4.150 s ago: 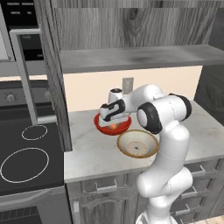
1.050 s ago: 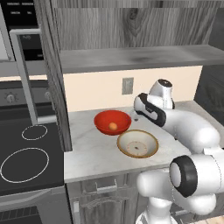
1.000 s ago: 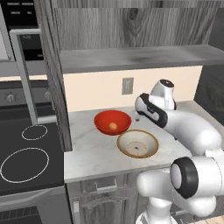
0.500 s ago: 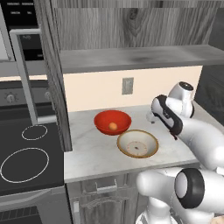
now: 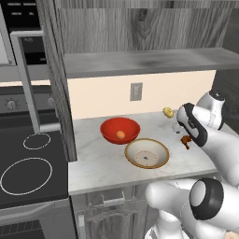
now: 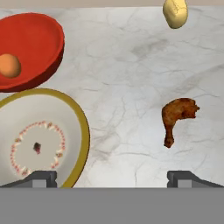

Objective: Pick both bowls and place them on the counter. Then place the egg in one bowl and place the chicken drumstick in the other bowl.

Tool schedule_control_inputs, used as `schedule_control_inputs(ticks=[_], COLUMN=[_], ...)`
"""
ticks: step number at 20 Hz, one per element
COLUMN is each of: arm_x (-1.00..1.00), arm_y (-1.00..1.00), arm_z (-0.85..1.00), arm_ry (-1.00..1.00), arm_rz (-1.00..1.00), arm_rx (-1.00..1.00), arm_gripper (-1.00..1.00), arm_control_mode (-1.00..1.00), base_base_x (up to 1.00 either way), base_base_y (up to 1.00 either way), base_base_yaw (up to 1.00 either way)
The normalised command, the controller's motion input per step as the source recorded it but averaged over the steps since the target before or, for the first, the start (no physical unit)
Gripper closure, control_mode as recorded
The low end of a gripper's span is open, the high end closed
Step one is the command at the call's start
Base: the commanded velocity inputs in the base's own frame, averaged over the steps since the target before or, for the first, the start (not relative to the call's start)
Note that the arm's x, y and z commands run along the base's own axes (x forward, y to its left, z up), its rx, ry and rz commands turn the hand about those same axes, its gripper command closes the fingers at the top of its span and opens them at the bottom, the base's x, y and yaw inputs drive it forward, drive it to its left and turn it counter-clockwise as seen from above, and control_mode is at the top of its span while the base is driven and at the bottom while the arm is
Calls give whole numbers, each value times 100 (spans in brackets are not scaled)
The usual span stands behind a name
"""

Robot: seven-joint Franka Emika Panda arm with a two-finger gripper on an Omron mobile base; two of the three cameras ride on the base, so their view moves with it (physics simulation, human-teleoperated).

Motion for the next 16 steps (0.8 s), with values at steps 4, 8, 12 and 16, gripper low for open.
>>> schedule_control_inputs(ticks=[4,8,12,16], arm_x=[9,15,23,16], arm_y=[-44,-41,-20,-20], arm_z=[-7,-10,-18,-23], arm_ry=[7,12,11,7], arm_rz=[-13,-16,-14,-11], arm_rx=[0,0,0,0], arm_gripper=[-100,-100,-100,-100], arm_control_mode=[-100,-100,-100,-100], base_base_x=[0,0,0,0], base_base_y=[0,0,0,0], base_base_yaw=[0,0,0,0])
